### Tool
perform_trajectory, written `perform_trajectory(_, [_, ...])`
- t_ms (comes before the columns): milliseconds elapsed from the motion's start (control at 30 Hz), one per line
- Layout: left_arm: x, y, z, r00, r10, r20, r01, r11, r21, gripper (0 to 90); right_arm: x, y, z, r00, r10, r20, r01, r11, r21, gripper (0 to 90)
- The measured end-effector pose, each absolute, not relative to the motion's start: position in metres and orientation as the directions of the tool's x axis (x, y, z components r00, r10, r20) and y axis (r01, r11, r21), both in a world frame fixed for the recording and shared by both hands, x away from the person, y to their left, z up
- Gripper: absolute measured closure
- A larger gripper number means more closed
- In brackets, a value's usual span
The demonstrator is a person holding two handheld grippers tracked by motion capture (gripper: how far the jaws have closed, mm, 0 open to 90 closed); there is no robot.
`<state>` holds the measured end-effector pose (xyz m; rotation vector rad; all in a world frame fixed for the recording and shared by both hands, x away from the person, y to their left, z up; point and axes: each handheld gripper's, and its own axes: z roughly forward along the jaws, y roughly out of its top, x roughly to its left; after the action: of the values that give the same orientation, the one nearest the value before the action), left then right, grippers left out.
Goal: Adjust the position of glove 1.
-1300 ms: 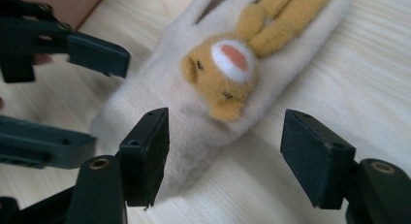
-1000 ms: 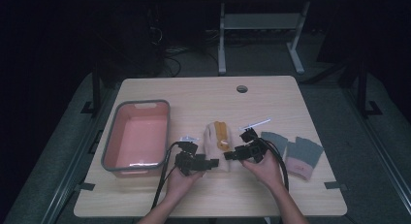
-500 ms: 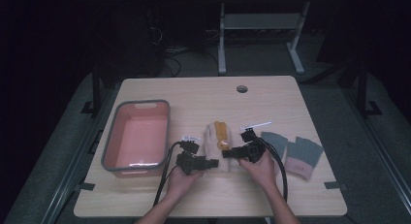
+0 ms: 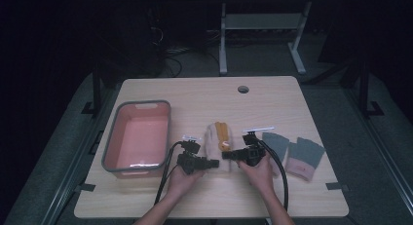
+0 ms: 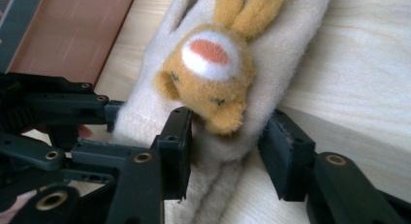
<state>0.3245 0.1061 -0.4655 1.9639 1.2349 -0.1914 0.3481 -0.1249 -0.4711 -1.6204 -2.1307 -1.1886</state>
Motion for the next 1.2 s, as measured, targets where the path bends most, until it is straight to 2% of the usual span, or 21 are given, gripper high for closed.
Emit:
perform_trajectory(300, [0.328,0.107,-0.467,0.507,0.679,-0.532,0.825,-0.203,0.527,60.2,0.347,-0.117,-0.475,-0.354,0.715,0.602,0.882,0.041,0.47,68.8])
perform_trajectory(533, [0.33,0.11,-0.47,0.486,0.661,-0.571,0.837,-0.166,0.521,66.3,0.347,-0.117,-0.474,-0.373,0.708,0.6,0.874,0.051,0.483,80.6])
perform_trajectory(833, [0.331,0.113,-0.469,0.475,0.642,-0.602,0.845,-0.143,0.514,67.8,0.348,-0.123,-0.47,-0.365,0.673,0.643,0.882,0.03,0.47,83.4])
perform_trajectory(1200, [0.329,0.118,-0.457,0.497,0.612,-0.615,0.833,-0.137,0.536,68.0,0.343,-0.124,-0.455,-0.388,0.663,0.64,0.867,0.027,0.498,83.4])
